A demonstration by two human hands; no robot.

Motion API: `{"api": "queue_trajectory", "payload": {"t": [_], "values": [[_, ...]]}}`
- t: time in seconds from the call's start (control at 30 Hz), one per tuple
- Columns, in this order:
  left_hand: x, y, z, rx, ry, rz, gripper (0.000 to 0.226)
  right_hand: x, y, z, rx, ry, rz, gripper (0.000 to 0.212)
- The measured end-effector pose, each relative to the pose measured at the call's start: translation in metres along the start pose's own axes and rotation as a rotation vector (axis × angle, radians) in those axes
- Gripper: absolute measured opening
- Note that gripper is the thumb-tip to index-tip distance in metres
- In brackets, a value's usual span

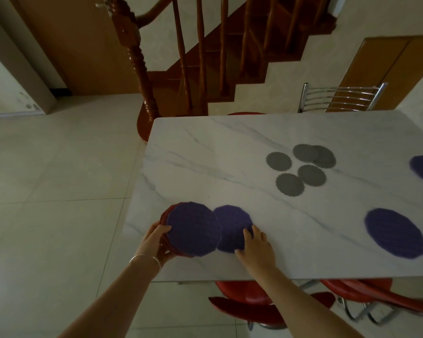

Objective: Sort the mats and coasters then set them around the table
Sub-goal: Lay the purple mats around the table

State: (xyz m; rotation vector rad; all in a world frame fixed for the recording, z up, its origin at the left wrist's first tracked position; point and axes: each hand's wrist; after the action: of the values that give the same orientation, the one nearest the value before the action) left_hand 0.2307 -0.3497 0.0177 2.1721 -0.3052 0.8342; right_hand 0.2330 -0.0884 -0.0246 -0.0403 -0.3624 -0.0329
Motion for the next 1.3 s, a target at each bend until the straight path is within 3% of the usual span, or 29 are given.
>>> {"api": "queue_trajectory", "payload": {"t": [0.1, 0.2, 0.3, 0.43, 0.73, 1.03, 1.3], "values": [[0.002, -0.002, -0.005, 0.002, -0.016, 0.006, 0.026, 0.003, 0.002, 0.006, -0.055, 0.007, 0.004, 0.068], [0.003, 0.001, -0.011, 0.012, -0.01, 0.001, 0.026, 0.004, 0.0, 0.017, -0.185, 0.117, 0.017, 0.056], [0.01, 0.009, -0.018, 0.023, 0.02, -0.025, 0.027, -0.002, -0.015, 0.036, -0.535, 0.184, 0.043, 0.042], [0.022, 0.03, -0.022, 0.062, 0.029, -0.037, 0.037, -0.009, -0.052, 0.072, -1.04, 0.021, 0.033, 0.032], [0.008, 0.123, 0.005, 0.047, 0.056, -0.061, 0.029, -0.033, -0.147, 0.128, -1.082, 0.033, 0.048, 0.023], [-0.027, 0.228, 0.055, -0.11, -0.125, 0.009, 0.05, -0.037, -0.259, 0.146, -1.323, 0.046, -0.248, 0.015], [-0.06, 0.319, 0.087, -0.127, -0.182, 0.003, 0.019, -0.047, -0.327, 0.173, -1.532, 0.137, -0.32, 0.006]]}}
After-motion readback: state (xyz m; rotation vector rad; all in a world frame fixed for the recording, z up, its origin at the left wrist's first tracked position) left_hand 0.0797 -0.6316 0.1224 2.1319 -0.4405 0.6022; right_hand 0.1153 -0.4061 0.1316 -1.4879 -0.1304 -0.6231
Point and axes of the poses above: each hand's wrist, its own x-axis away from the middle knuckle, its own z-axis out of the back of the hand, y = z × x, and after that the axes turned 12 degrees about x, right-handed
